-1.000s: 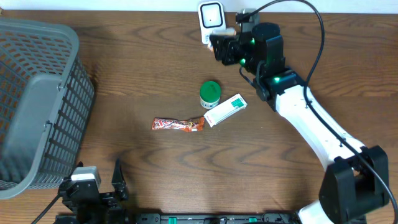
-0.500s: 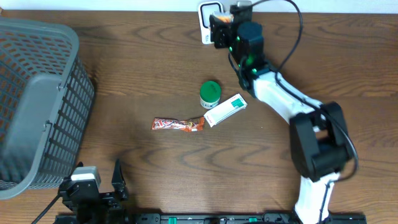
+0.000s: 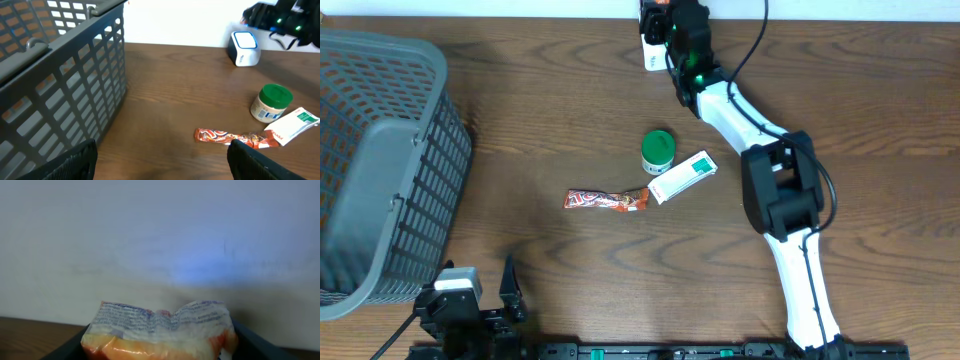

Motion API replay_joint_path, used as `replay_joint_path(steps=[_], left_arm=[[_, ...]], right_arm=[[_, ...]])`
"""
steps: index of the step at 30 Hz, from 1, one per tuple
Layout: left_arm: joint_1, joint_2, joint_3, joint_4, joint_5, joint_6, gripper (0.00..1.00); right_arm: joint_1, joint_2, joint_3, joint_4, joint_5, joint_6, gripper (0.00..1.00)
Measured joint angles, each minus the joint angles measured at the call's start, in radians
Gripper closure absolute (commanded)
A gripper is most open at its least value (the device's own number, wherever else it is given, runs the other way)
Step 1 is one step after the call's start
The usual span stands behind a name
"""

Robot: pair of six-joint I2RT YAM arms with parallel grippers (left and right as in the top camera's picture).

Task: Scan the item barcode
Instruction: 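Hold the Kleenex pack barcode in front of the scanner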

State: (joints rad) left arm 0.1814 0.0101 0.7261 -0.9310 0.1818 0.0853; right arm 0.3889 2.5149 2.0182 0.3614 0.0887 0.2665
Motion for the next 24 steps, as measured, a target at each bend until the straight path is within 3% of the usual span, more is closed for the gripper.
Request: replay_joint_path(steps=[6, 17, 24], left_arm=[[0.0, 0.0, 0.0, 0.0, 0.0, 0.0, 0.16], [0.0, 0.0, 0.0, 0.0, 0.0, 0.0, 0.16], [0.0, 0.0, 0.0, 0.0, 0.0, 0.0, 0.16]], right_arm=[[0.0, 0.095, 0.053, -0.008, 0.029, -0.006, 0.41], [0.0, 0.116, 0.06, -0.029, 0.068, -0.008, 0.39], [0.0, 0.102, 0.076, -0.153, 0.069, -0.012, 0.41]])
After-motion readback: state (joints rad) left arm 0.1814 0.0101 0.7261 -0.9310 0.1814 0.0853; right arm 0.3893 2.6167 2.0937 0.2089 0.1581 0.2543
